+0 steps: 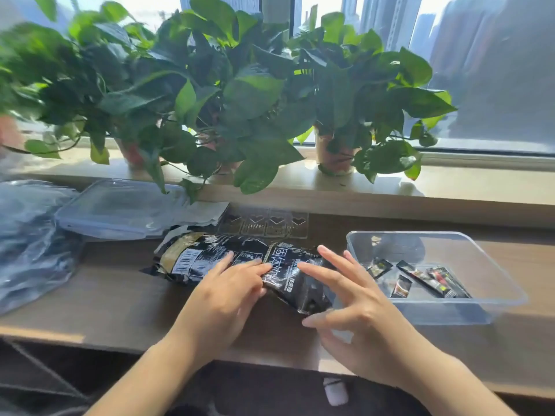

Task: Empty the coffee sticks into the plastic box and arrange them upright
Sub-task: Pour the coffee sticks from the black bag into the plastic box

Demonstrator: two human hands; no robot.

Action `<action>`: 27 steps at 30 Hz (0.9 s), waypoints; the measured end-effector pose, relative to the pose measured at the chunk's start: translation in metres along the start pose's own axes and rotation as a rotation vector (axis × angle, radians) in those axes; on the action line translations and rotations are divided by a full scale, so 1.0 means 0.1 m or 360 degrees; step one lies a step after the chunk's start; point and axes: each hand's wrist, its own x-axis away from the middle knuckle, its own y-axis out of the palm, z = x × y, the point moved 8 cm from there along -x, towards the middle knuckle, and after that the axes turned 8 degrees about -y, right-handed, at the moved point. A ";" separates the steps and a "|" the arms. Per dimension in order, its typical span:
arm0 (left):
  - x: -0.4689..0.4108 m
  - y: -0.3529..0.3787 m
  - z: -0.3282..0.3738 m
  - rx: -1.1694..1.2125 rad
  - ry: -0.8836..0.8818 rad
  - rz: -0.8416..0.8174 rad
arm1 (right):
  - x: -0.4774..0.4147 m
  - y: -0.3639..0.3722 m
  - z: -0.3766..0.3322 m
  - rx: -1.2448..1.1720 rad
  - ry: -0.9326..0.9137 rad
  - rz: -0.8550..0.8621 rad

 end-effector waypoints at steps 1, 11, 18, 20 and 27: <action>-0.04 -0.02 0.00 0.0000 -0.0017 0.0025 | -0.03 -0.01 0.00 0.0036 -0.0017 -0.0044; -0.36 -0.22 0.02 0.0060 -0.0139 0.0115 | -0.28 -0.21 0.26 0.0185 0.0077 0.0050; -0.54 -0.29 0.03 0.0088 -0.0102 0.0077 | -0.53 -0.48 0.43 -0.0049 0.0117 0.0296; -0.52 -0.24 0.03 0.0106 0.0010 0.0009 | -0.60 -0.55 0.44 -0.0118 0.0136 0.0315; -0.46 -0.16 -0.19 -0.0207 -0.0116 -0.0247 | -0.63 -0.70 0.64 -0.0440 0.0296 0.0331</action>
